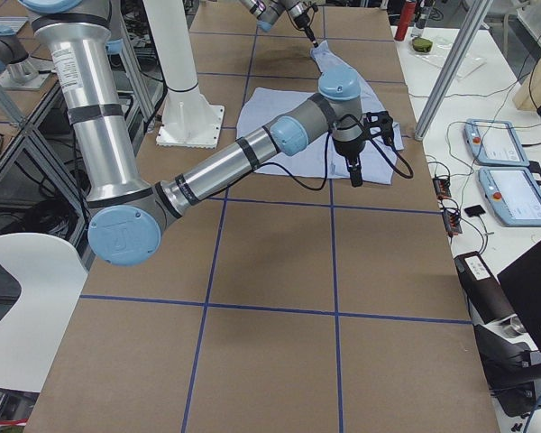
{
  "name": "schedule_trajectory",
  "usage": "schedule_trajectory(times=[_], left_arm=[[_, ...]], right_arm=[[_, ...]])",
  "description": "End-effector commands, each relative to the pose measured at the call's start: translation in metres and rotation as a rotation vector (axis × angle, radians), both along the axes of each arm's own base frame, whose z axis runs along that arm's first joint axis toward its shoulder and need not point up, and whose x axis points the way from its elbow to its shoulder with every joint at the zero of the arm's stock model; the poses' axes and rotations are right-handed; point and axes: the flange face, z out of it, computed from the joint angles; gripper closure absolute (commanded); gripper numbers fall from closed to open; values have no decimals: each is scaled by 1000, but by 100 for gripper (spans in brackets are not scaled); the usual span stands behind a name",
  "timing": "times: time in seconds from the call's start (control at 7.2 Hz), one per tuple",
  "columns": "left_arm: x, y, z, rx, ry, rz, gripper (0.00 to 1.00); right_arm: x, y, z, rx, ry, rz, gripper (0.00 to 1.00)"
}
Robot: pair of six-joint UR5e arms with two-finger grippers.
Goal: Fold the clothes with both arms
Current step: 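Carry the grasped sleeve across the shirt front with the left gripper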
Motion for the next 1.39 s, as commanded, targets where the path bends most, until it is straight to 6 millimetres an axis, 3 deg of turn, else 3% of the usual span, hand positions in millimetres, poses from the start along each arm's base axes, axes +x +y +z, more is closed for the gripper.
schedule_trajectory(times=[0.0, 0.14, 0.28, 0.42, 0.69, 0.83, 0.97, 1.11, 1.25], left_arm=[[1, -19, -71, -14, 13, 27, 100], [9, -30, -138, -58, -16, 28, 100], [26, -51, -217, -82, -32, 29, 100], [56, -71, -285, -91, -37, 51, 100], [175, -70, -412, -97, -61, 190, 100], [206, -73, -466, -64, -66, 174, 100], [247, -68, -504, -36, -46, 214, 100], [268, -80, -537, -16, -41, 193, 100], [285, -78, -554, -12, -34, 208, 100]], right_arm=[[0, 0, 0, -5, -3, 3, 0], [0, 0, 0, -7, -3, 4, 0], [0, 0, 1, -9, -2, 5, 0], [0, -1, 1, -9, -2, 5, 0], [0, -1, 1, -9, -2, 5, 0], [0, -1, 1, -9, -2, 5, 0], [0, -1, 2, -10, -2, 5, 0], [0, -1, 2, -10, -2, 5, 0], [0, -1, 1, -10, -2, 5, 0]])
